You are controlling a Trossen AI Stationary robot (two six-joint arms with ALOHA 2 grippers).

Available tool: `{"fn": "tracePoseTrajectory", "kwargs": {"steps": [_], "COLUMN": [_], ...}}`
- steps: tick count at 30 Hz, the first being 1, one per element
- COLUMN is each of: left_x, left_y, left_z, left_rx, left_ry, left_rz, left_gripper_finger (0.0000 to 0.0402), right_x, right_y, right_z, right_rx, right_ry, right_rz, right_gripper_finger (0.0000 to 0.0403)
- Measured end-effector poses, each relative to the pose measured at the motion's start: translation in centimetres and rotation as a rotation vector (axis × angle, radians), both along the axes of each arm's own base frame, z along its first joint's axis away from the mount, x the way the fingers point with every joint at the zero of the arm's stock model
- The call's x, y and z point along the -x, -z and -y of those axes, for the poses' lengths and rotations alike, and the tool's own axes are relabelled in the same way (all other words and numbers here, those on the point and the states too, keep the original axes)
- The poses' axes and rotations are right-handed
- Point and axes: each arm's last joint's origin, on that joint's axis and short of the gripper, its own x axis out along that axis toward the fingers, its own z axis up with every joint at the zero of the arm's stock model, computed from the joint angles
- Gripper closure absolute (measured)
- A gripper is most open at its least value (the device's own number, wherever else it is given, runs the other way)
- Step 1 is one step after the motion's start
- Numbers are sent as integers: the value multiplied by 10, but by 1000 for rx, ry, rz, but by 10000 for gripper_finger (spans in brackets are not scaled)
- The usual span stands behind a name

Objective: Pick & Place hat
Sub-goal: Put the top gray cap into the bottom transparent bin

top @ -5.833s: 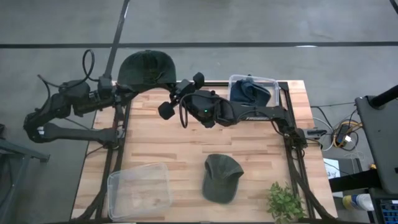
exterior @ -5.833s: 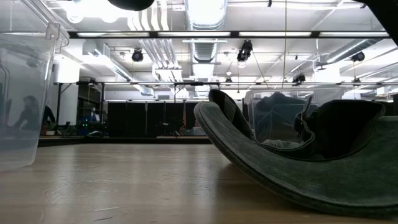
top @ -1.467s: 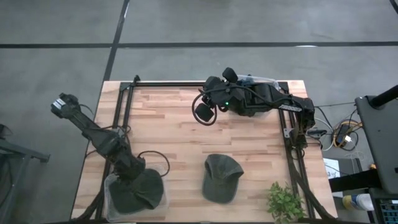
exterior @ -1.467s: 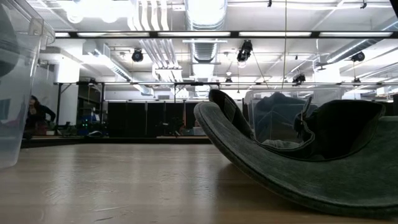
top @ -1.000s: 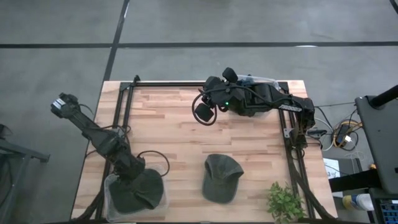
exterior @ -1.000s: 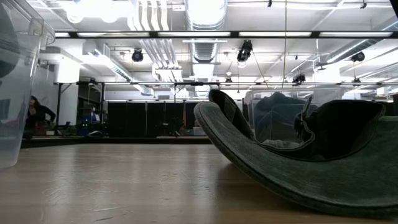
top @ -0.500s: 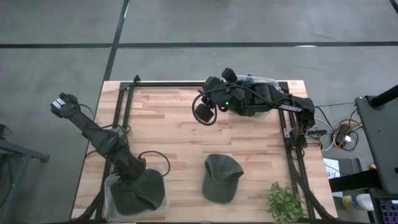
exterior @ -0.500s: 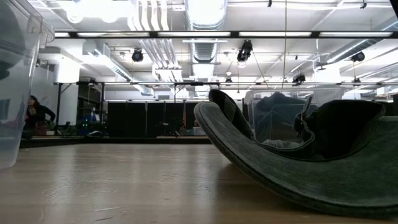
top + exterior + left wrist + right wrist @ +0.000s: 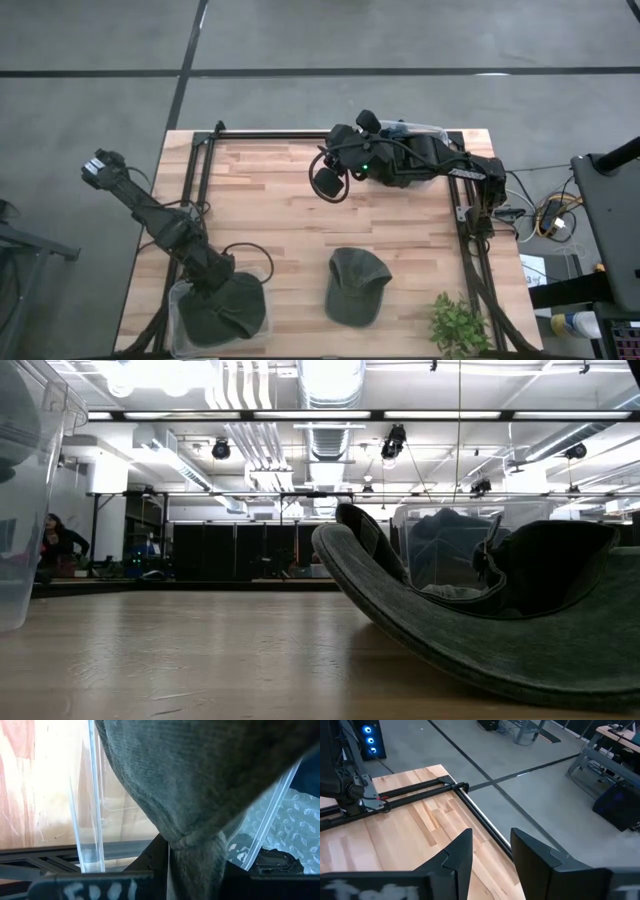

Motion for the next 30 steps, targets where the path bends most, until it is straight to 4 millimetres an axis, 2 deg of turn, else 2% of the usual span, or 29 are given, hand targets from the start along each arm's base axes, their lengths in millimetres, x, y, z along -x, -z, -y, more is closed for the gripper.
{"fn": "tracePoseTrajectory", "kwargs": {"steps": [26, 30], "left_x": [0, 1], "left_y": [1, 2], "left_z": [0, 0], "left_rx": [4, 3], "left_ry": [26, 34], "left_rz": [5, 7], "left_gripper_finger": [359, 344], "right_x": [0, 0], "right_y": [0, 0], "right_z": [0, 0], "right_rx": [8, 10], "right_ry": [-6, -7], "right_rz": [-8, -9], "right_gripper_finger": [281, 285]}}
